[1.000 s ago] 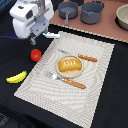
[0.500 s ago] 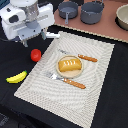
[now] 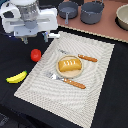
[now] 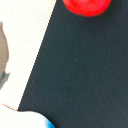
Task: Interact with the objects in diverse but meaningful ways.
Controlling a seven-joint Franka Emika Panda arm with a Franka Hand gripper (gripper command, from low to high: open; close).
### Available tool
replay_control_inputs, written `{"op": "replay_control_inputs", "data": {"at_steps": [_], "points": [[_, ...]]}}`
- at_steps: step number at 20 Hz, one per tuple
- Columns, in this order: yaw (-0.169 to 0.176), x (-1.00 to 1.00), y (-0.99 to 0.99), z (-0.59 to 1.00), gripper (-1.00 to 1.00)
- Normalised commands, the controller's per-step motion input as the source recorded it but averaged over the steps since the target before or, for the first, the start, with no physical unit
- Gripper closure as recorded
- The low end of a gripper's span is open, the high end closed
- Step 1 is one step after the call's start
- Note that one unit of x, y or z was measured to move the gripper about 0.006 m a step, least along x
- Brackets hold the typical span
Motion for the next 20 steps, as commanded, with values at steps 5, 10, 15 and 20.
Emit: {"op": "replay_control_inputs", "data": {"at_steps": [5, 10, 15, 20], "points": [[0.0, 0.38, -0.48, -0.05, -1.0], [0.0, 0.29, -0.34, -0.15, -1.0], [0.0, -0.04, -0.09, -0.32, -1.0], [0.0, -0.16, 0.02, -0.32, -1.0]]}}
